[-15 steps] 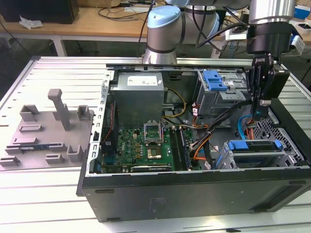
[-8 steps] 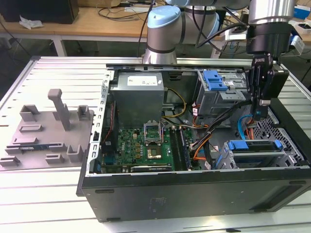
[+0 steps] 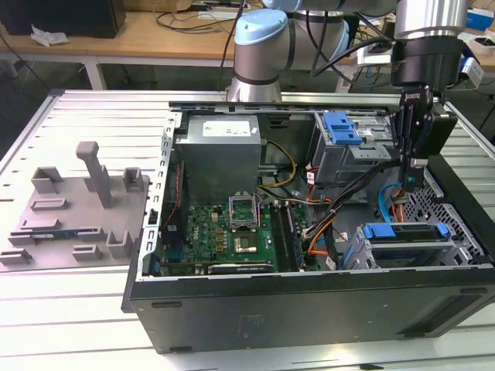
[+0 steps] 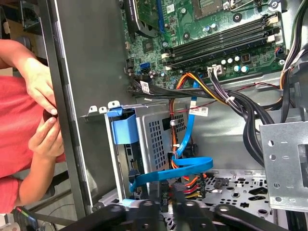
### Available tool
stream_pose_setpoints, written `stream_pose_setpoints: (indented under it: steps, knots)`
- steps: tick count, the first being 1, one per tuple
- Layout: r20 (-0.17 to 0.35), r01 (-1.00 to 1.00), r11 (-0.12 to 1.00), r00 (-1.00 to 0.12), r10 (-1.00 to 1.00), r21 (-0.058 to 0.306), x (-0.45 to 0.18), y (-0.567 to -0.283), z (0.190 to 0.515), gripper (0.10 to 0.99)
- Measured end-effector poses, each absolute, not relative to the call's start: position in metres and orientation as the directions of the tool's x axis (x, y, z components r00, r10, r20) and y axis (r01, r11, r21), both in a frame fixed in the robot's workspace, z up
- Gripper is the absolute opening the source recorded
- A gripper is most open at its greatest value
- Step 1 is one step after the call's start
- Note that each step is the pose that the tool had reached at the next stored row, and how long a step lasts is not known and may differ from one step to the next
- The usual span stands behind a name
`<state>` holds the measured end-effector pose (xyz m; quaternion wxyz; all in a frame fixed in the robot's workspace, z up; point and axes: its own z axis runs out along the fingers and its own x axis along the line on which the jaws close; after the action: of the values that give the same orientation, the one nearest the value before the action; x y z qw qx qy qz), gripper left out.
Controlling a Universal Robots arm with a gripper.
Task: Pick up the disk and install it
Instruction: 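Insert the first disk wire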
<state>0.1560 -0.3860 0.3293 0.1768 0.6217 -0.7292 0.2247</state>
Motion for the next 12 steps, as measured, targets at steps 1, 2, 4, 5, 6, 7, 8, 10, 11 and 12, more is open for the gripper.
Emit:
stream_pose_setpoints:
  steps: [1, 2, 4, 5, 6, 7, 8, 10, 11, 12]
  knots:
    - [0.538, -0.986, 0.126, -0.165, -0.827, -0.108, 0.1559, -0.3860, 0.3292, 0.165]
    - [0.538, -0.986, 0.126, -0.165, -0.827, -0.108, 0.1560, -0.3860, 0.3291, 0.165]
    - [0.539, -0.986, 0.127, -0.165, -0.826, -0.108, 0.1560, -0.3860, 0.3289, 0.165]
    - [0.539, -0.986, 0.127, -0.165, -0.826, -0.108, 0.1560, -0.3860, 0.3289, 0.165]
    - [0.539, -0.986, 0.127, -0.165, -0.826, -0.108, 0.1560, -0.3860, 0.3288, 0.165]
    - [0.538, -0.986, 0.127, -0.165, -0.826, -0.108, 0.1560, -0.3860, 0.3288, 0.165]
    - [0.538, -0.986, 0.127, -0.165, -0.827, -0.108, 0.1560, -0.3860, 0.3287, 0.165]
    - [0.526, -0.986, 0.128, -0.165, -0.834, -0.106, 0.1560, -0.3883, 0.3288, 0.165]
    - [0.520, -0.986, 0.129, -0.165, -0.838, -0.105, 0.1560, -0.3902, 0.3288, 0.165]
    - [0.513, -0.986, 0.130, -0.165, -0.842, -0.104, 0.1560, -0.3938, 0.3289, 0.165]
